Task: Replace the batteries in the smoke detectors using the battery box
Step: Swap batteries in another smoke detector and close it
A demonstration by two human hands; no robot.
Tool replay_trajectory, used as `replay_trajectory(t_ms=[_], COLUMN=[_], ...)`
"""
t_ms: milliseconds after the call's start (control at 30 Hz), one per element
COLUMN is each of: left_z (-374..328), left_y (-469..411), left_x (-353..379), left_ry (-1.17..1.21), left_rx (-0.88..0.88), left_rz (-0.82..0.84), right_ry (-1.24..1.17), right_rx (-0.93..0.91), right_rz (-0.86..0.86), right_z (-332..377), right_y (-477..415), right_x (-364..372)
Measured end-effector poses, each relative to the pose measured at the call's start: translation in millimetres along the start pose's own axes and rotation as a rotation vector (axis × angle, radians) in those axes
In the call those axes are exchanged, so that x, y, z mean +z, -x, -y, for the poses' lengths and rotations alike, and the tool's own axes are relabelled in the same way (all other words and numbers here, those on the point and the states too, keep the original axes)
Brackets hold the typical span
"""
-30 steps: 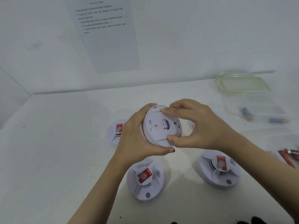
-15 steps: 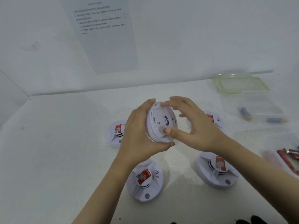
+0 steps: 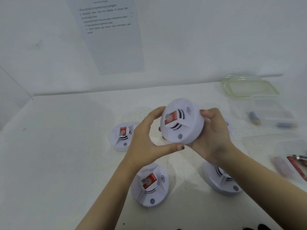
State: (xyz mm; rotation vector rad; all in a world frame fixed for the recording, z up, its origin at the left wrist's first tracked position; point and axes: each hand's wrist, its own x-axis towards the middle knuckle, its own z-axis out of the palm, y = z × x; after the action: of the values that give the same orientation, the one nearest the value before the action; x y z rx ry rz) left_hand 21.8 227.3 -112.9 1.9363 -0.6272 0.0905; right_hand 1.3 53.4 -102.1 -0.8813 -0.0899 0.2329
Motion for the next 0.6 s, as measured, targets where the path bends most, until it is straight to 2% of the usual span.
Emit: replay_trajectory(t_ms=[67, 200, 400, 600], left_z=[3, 10, 16, 18], left_y=[2, 7, 12, 14], left_x=[-2, -4, 0, 6], left_ry=[0.043, 0.03, 0.063, 0.153], left_rx=[-0.017, -0.054, -0.104, -0.174], left_rz=[-0.004, -0.045, -0.065, -0.007], right_ry=[-0.052, 0.092, 0.478, 0.524], right_rx=[0.058, 0.044, 0.043, 0.031], right_rz=[-0.026, -0.091, 0.004, 0.036], right_z=[-3, -4, -7, -15], right_y=[2, 4, 10, 13], right_x=[-1, -7, -18, -27])
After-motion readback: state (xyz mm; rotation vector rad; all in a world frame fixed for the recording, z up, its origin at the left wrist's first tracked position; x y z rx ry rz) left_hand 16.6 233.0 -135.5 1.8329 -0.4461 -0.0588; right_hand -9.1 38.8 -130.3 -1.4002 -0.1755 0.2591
